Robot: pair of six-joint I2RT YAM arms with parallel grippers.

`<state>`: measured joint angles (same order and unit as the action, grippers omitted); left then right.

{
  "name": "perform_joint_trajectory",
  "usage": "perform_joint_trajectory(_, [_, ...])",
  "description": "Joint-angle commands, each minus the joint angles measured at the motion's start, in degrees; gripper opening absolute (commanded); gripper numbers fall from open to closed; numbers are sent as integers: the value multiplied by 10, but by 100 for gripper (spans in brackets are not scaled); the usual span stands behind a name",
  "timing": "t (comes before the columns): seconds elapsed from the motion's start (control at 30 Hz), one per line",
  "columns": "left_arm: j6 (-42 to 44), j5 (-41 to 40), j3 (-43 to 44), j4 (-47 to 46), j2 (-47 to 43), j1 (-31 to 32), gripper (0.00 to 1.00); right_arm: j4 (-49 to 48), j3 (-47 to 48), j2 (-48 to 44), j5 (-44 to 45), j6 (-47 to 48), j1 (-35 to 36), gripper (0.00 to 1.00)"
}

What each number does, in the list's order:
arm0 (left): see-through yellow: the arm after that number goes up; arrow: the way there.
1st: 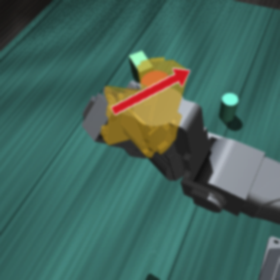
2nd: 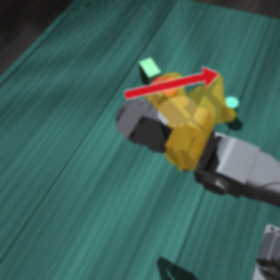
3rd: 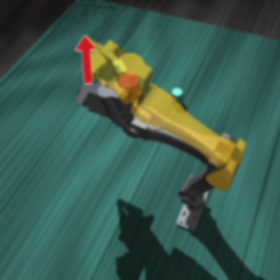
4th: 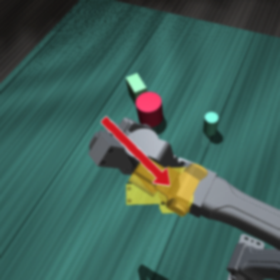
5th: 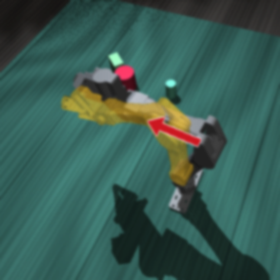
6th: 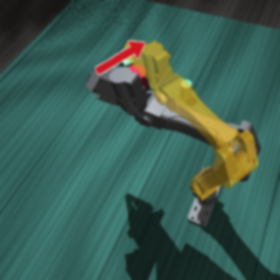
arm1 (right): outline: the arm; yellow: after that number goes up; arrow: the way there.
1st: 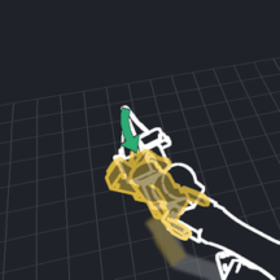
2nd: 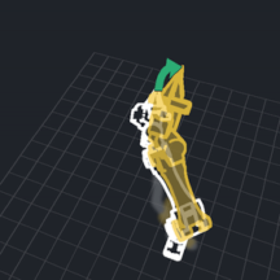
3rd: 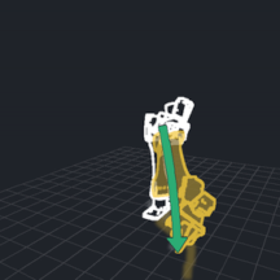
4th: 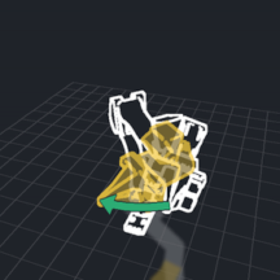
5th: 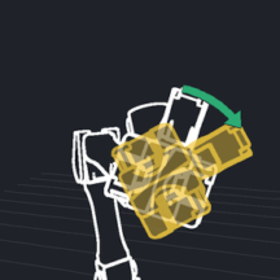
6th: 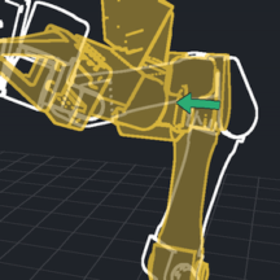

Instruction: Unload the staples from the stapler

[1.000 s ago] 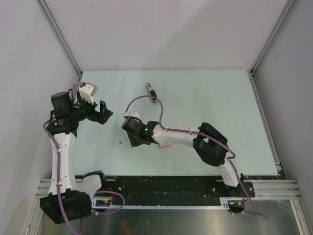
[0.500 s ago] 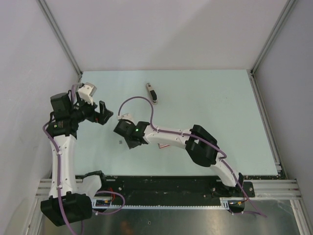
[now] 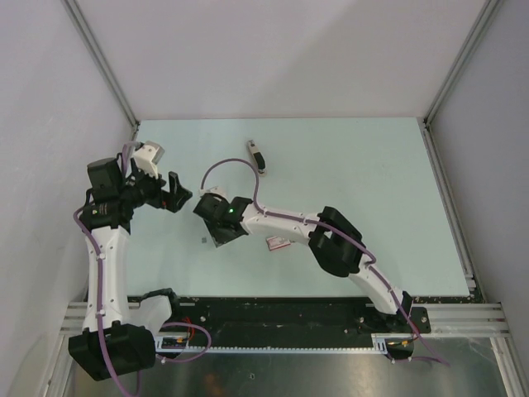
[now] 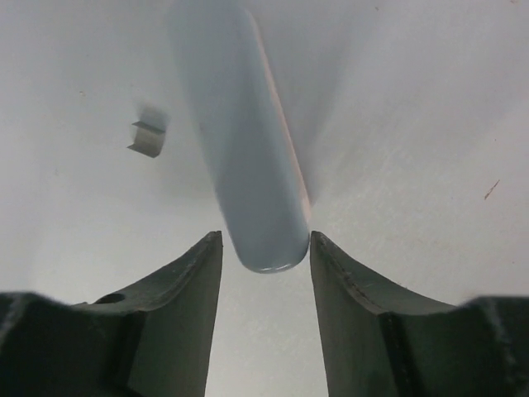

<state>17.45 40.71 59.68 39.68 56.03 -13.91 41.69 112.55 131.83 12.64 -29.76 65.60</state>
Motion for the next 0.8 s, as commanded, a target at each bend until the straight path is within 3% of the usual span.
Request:
perform_joint_trajectory(0.0, [-9, 10, 0, 4, -2, -5, 99, 5, 14, 19, -22, 11, -9, 53])
perform_joint_trajectory(0.13, [-8, 12, 1, 5, 3, -5, 100, 1, 15, 19, -28, 11, -16, 53])
perform_joint_trajectory(0.4, [-3, 9, -1, 6, 6, -5, 100, -10, 33, 23, -23, 28, -23, 34])
perform_joint_trajectory(0.57, [-1, 9, 1, 6, 8, -6, 99, 17, 103, 65, -22, 54, -20, 23])
perform_joint_trajectory(0.77, [-1, 9, 3, 6, 10, -11, 99, 60, 212, 124, -26, 75, -13, 19])
